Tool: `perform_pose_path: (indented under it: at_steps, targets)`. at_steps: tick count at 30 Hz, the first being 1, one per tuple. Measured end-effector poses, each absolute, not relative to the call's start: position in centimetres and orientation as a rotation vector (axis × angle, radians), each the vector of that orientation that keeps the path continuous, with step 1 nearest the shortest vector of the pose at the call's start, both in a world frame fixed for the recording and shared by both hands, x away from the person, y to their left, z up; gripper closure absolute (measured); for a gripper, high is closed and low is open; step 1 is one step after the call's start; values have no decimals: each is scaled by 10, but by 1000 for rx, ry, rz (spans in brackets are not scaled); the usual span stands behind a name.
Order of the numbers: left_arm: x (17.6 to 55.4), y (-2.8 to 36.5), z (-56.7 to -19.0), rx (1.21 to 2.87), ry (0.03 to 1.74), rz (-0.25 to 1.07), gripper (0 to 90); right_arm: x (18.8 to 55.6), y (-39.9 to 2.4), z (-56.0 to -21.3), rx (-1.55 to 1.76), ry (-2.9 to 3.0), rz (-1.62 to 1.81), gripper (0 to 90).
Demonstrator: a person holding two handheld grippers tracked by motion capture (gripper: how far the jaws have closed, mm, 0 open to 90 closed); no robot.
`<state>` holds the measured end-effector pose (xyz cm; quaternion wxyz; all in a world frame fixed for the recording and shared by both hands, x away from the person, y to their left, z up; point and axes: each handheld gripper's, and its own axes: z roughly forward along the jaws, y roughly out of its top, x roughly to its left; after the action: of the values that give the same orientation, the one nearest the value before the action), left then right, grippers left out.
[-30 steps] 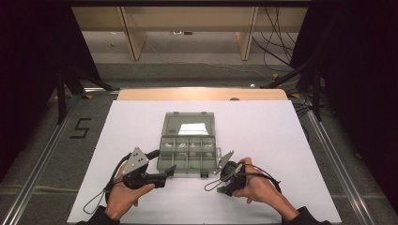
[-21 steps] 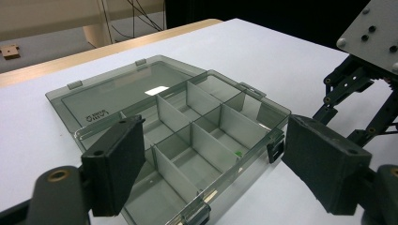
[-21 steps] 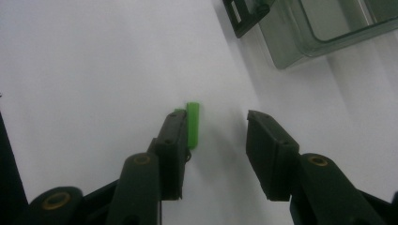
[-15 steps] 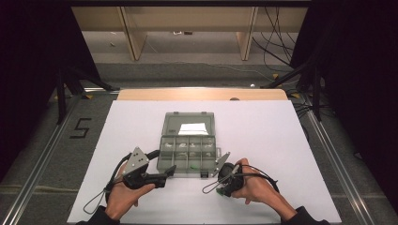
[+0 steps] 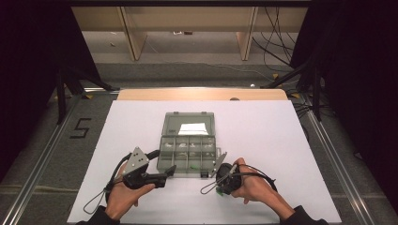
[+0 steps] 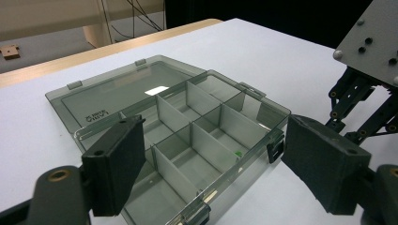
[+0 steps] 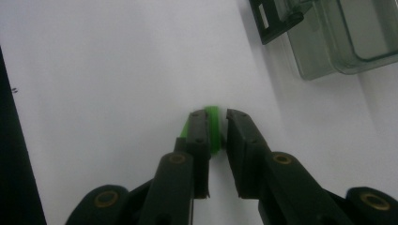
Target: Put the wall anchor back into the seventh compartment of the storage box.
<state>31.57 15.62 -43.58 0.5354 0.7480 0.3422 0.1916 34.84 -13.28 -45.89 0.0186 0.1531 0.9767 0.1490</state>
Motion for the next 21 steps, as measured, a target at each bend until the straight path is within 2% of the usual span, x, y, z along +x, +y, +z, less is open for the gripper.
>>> perform_pose_path:
  at_steps: [4, 21]
  targets:
    - [315, 156, -436, 1783, 817, 461, 206, 348, -132, -459, 467, 3042, 458, 841]
    - [315, 157, -435, 1781, 816, 468, 205, 351, -136, -447, 473, 3003, 492, 845]
